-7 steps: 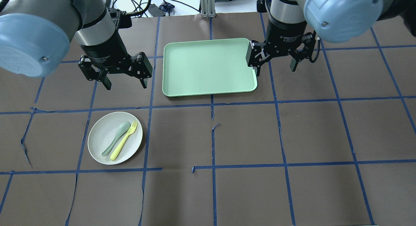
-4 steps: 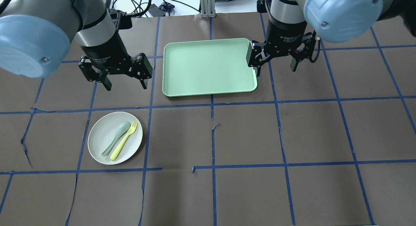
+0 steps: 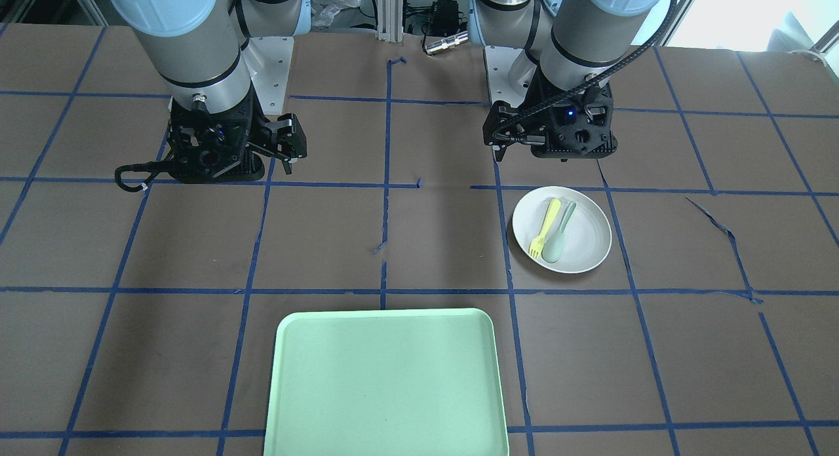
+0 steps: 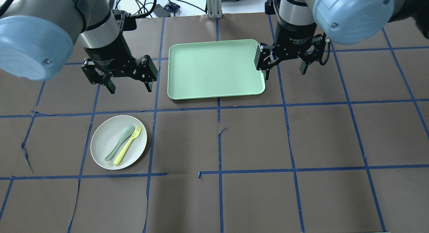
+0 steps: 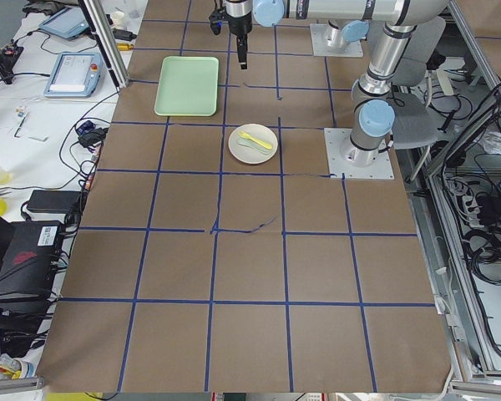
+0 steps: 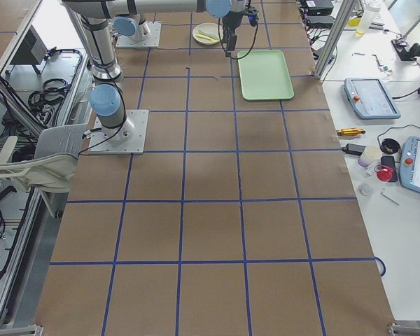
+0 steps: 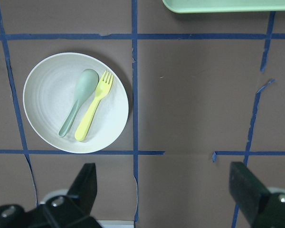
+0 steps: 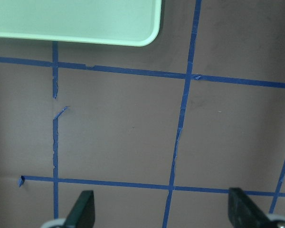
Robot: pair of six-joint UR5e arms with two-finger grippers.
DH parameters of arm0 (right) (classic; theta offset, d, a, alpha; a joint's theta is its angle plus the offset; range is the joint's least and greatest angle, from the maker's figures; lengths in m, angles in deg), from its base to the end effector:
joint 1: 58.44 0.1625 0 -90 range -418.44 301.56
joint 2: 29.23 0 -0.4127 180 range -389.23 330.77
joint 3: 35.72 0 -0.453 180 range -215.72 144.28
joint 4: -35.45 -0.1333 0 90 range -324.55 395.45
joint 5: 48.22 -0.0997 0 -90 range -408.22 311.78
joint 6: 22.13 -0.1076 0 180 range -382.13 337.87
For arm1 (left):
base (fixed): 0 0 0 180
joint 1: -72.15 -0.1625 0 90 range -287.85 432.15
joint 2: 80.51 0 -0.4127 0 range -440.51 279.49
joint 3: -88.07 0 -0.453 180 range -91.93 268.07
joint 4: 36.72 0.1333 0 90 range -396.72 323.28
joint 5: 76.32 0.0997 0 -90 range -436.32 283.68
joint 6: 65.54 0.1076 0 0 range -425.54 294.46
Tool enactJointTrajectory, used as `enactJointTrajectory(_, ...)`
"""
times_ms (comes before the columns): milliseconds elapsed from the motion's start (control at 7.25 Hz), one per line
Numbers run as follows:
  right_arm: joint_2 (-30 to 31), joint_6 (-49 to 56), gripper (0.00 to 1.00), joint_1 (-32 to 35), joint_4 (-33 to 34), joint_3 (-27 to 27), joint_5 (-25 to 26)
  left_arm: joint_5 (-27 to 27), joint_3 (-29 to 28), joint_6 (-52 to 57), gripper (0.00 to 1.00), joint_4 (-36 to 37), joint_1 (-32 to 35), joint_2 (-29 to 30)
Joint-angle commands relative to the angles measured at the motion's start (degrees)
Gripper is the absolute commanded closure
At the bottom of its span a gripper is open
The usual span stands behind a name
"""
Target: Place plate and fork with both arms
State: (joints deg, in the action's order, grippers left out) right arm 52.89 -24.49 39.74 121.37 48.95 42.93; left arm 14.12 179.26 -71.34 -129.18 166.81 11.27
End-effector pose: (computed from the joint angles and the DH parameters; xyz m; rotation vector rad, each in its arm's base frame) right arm 0.2146 -0.5710 0.4328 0.1595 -3.1019 -0.1763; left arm -0.1771 -0.5417 0.4350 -0.0305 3.1217 0.1463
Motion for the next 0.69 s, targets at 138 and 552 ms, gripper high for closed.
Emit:
enactJointTrajectory(138, -0.03, -0.01, 0.00, -0.01, -0.05, 0.23, 0.07, 0.00, -0.04, -0.09, 0.00, 0.00, 0.00, -0.10)
enactJointTrajectory(552, -0.03, -0.62, 0.00, -0.01, 0.48, 0.32, 0.08, -0.09, 0.05, -0.09, 0.00, 0.61, -0.18, -0.28)
